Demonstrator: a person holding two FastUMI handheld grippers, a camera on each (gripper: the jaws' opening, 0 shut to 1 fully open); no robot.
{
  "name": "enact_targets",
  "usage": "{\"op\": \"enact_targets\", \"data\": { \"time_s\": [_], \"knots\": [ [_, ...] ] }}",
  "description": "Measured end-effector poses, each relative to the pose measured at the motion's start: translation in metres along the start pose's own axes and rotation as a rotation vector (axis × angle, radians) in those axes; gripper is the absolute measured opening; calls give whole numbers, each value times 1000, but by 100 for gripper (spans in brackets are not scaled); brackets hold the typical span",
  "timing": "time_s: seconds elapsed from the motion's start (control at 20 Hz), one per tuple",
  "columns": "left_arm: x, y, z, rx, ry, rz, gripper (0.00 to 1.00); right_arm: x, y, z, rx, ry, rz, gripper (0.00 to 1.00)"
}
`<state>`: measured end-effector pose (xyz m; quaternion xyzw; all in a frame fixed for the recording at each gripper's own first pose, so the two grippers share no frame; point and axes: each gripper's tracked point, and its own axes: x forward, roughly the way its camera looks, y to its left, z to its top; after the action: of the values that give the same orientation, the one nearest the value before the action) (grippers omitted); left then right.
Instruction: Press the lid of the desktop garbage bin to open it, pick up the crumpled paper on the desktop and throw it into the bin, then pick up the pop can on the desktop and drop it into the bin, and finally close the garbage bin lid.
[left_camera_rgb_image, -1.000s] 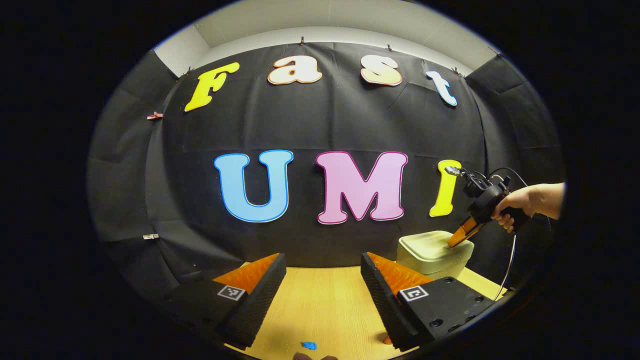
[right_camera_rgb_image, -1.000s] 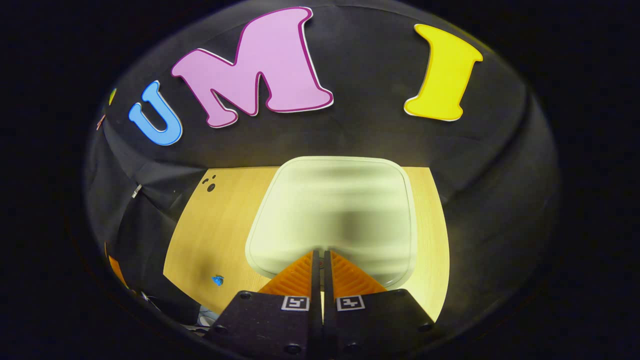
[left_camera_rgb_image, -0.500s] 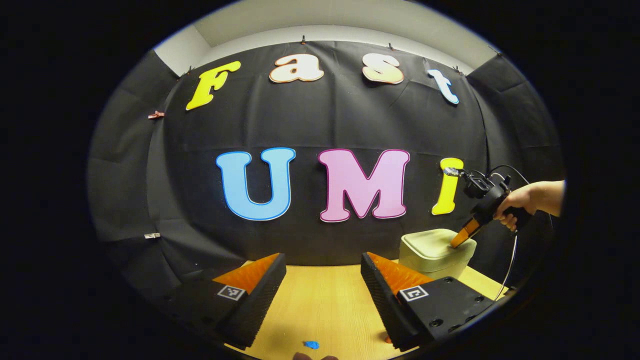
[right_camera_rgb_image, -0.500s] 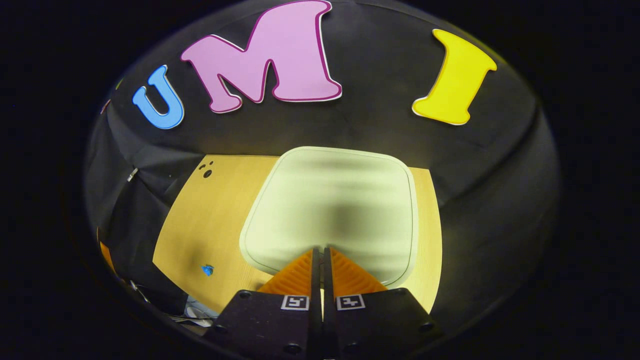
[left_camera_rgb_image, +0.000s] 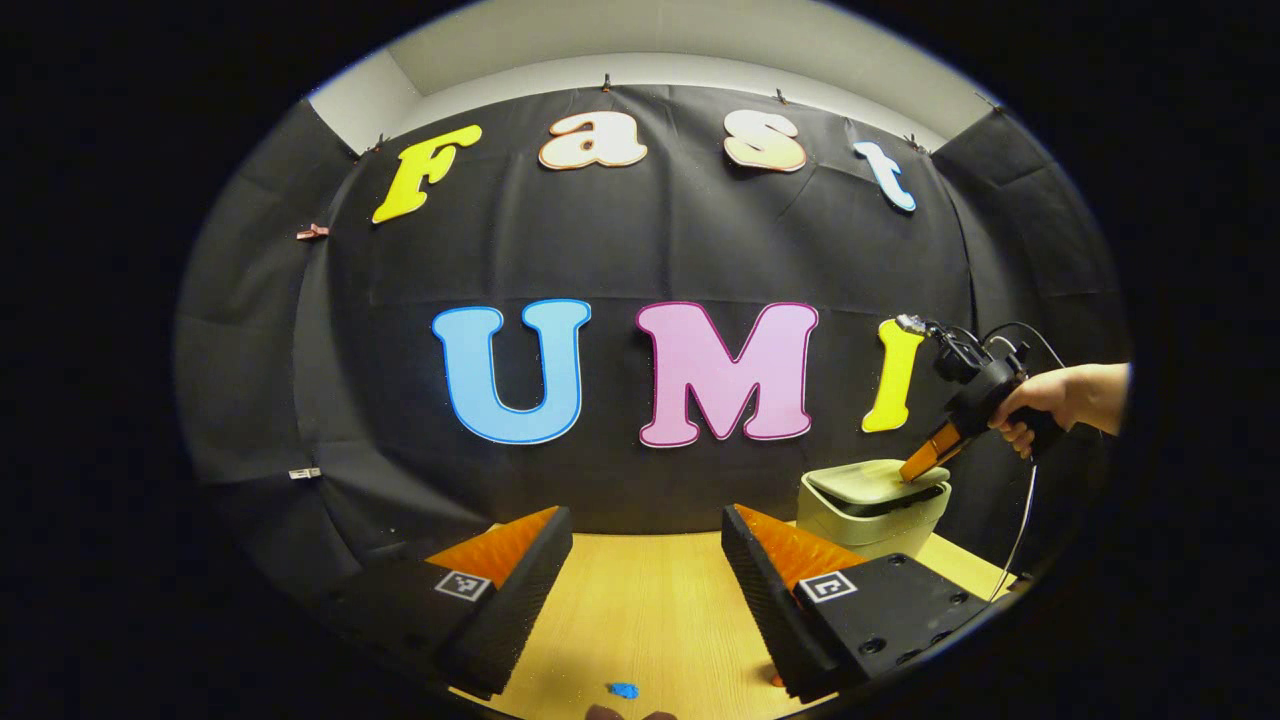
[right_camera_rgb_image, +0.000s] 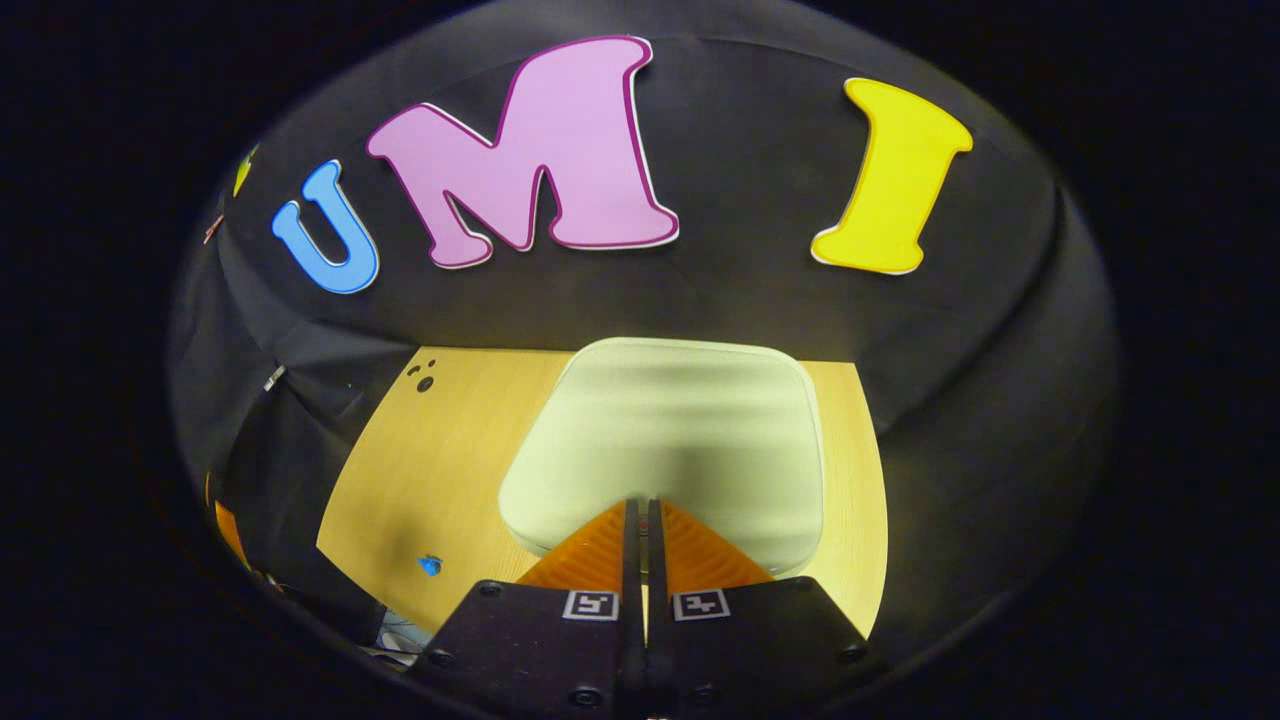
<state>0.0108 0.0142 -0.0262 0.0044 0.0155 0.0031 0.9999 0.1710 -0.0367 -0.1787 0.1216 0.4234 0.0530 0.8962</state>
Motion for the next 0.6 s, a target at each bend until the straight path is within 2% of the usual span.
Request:
{"op": "enact_targets", "data": {
  "time_s": [0.35,0.6],
  "knots": [
    [0,0,-1,5,5,-1,96,-25,-6,47,-15,-266,-46,5],
    [0,1,-2,5,7,3,96,-62,-3,86,-62,-529,-99,5]
  ]
}}
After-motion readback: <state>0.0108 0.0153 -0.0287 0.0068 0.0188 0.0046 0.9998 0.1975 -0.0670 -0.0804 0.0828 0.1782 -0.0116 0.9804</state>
